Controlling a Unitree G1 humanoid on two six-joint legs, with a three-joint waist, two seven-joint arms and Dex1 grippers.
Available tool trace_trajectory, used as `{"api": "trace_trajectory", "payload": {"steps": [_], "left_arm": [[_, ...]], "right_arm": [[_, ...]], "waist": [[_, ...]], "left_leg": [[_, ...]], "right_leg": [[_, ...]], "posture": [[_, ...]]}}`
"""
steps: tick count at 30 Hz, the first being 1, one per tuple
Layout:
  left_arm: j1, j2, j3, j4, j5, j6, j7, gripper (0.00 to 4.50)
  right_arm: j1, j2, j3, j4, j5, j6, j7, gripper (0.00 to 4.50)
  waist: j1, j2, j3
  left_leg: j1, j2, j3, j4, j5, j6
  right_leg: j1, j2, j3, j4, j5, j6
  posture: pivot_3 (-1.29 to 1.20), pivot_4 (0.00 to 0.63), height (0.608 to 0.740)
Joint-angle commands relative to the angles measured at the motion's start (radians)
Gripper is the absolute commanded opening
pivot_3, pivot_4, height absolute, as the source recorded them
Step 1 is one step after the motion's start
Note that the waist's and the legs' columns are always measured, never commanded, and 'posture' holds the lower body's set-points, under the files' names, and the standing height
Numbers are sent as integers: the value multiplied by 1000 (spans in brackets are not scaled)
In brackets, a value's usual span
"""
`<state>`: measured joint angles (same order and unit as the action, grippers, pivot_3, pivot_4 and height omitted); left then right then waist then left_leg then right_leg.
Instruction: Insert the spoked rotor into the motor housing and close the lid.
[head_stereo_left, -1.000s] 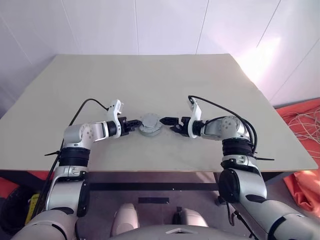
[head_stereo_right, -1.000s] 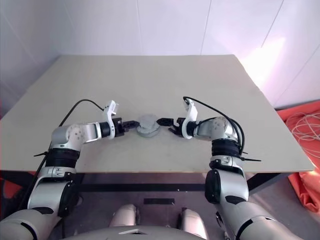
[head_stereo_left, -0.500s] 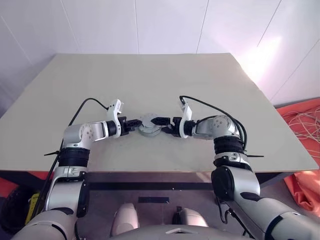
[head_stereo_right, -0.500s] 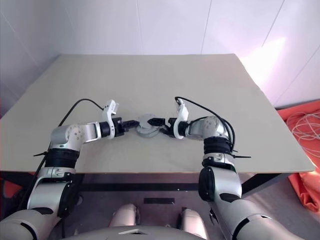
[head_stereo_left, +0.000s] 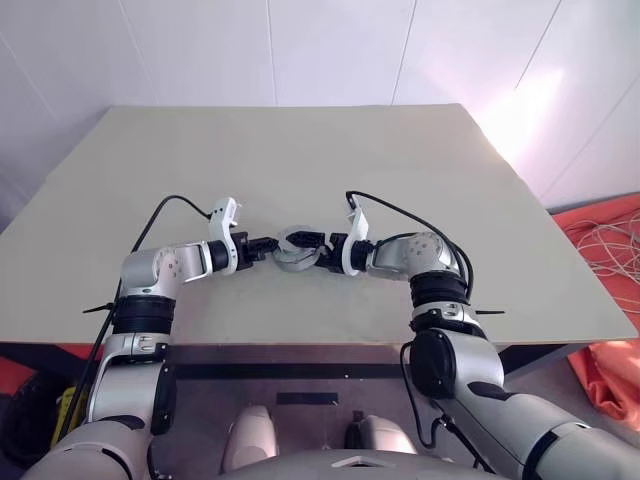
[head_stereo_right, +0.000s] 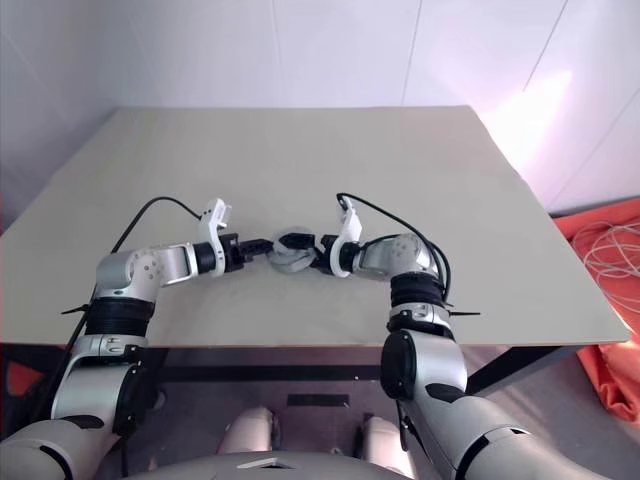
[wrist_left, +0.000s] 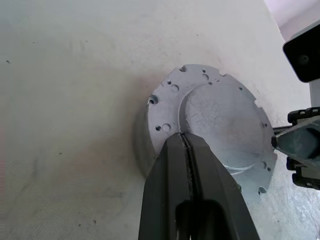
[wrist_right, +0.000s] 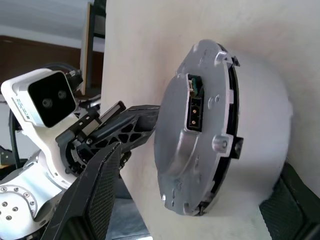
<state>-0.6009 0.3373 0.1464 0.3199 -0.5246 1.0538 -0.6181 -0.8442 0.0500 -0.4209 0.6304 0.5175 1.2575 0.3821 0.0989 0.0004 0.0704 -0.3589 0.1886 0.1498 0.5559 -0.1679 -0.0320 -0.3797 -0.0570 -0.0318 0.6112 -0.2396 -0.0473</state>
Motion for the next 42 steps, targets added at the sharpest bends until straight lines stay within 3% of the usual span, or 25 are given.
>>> {"api": "trace_trajectory", "payload": {"steps": [1, 10, 13, 18, 19, 42], "left_arm": [[-7, -18, -25, -14, -5, 4, -7, 0], [-14, -21, -27, -5, -2, -3, -7, 0], [-15, -21, -27, -5, -1, -4, -8, 0], [-18, -21, -27, -1, 1, -8, -9, 0], [-19, -21, -28, 0, 1, -9, -9, 0], [-5, -33, 46, -20, -19, -85, -12, 0]], "right_arm": [[-61, 36, -6, -9, 67, -7, 18, 4483], [-68, 37, -3, 31, 42, -78, -6, 4483], [-75, 34, -11, 61, 35, -116, -30, 3878], [-84, 26, -3, 78, 46, -132, -23, 2196], [-85, 25, 0, 78, 47, -133, -20, 2087], [-123, 17, -70, 147, 82, -194, -53, 2087]], "waist": [[2, 0, 0], [3, 0, 0], [3, 0, 0], [3, 0, 0], [4, 0, 0], [4, 0, 0]], "left_leg": [[-3, 0, 0, 0, 0, 0], [-8, 0, 0, 1, 0, 0], [-8, 0, 0, 3, 0, 0], [-8, 0, 0, 5, 0, 0], [-8, 0, 0, 5, 0, 0], [-14, 0, 0, 7, 0, 0]], "right_leg": [[-3, 0, 0, 0, 0, 0], [-6, 0, -3, 1, 2, 2], [-6, 0, -3, 2, 1, 0], [-6, 0, -3, 4, 1, 0], [-6, 0, -3, 4, 1, 0], [-10, 0, -5, 6, 2, 2]], "posture": [[0, 0, 740], [0, 0, 740], [0, 0, 740], [0, 0, 740], [0, 0, 740], [0, 0, 740]]}}
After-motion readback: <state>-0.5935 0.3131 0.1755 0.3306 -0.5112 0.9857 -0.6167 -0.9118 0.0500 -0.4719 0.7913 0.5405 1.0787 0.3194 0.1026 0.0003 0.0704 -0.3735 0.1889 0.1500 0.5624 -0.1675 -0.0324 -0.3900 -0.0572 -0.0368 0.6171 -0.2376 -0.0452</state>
